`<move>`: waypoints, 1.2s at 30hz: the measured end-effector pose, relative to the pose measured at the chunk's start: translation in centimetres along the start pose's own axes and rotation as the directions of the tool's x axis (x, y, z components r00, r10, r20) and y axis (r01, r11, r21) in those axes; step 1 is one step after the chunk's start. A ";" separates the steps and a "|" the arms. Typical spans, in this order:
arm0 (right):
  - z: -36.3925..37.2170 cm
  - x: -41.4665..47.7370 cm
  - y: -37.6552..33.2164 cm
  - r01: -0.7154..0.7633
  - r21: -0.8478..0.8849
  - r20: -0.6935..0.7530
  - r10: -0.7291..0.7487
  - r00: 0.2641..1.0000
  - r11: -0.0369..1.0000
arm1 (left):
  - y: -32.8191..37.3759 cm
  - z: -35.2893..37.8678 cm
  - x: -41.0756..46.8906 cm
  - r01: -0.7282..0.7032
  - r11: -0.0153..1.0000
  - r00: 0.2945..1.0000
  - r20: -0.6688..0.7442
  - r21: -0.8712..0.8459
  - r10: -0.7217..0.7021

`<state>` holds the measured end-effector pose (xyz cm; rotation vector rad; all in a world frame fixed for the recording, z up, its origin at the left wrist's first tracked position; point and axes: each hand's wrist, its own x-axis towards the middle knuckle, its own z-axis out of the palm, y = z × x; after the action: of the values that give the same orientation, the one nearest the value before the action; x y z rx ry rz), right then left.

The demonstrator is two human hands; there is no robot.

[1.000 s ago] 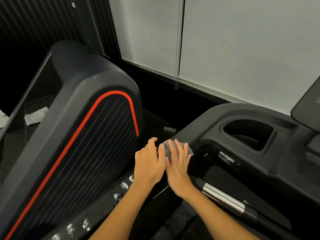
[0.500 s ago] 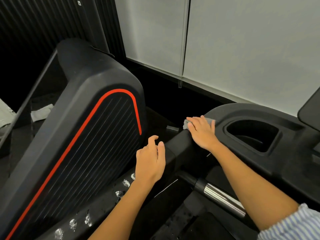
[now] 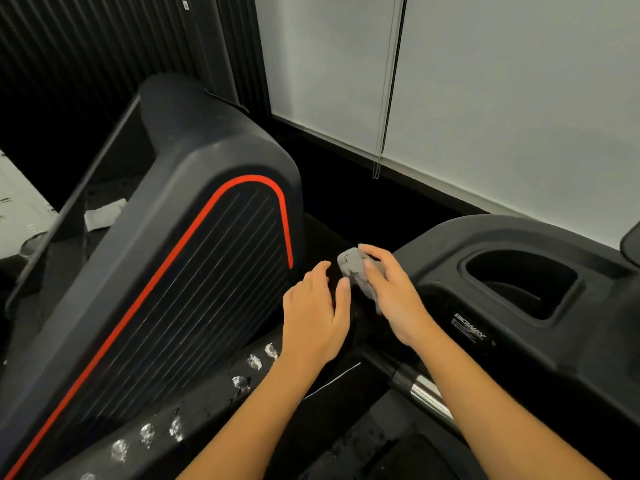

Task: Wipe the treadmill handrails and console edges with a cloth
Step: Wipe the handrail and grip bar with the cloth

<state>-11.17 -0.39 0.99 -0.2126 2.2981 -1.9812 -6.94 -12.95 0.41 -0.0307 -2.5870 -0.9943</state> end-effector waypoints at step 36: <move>1.9 2.2 2.8 0.332 -0.729 0.213 -0.263 0.941 0.598 | -2.0 -0.9 -5.2 -0.044 0.889 0.999 -0.006 0.456 0.053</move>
<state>-13.13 -2.24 -2.00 -0.7708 3.0444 -0.8908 -2.05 -14.52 -2.05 0.0361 -2.7203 -0.3443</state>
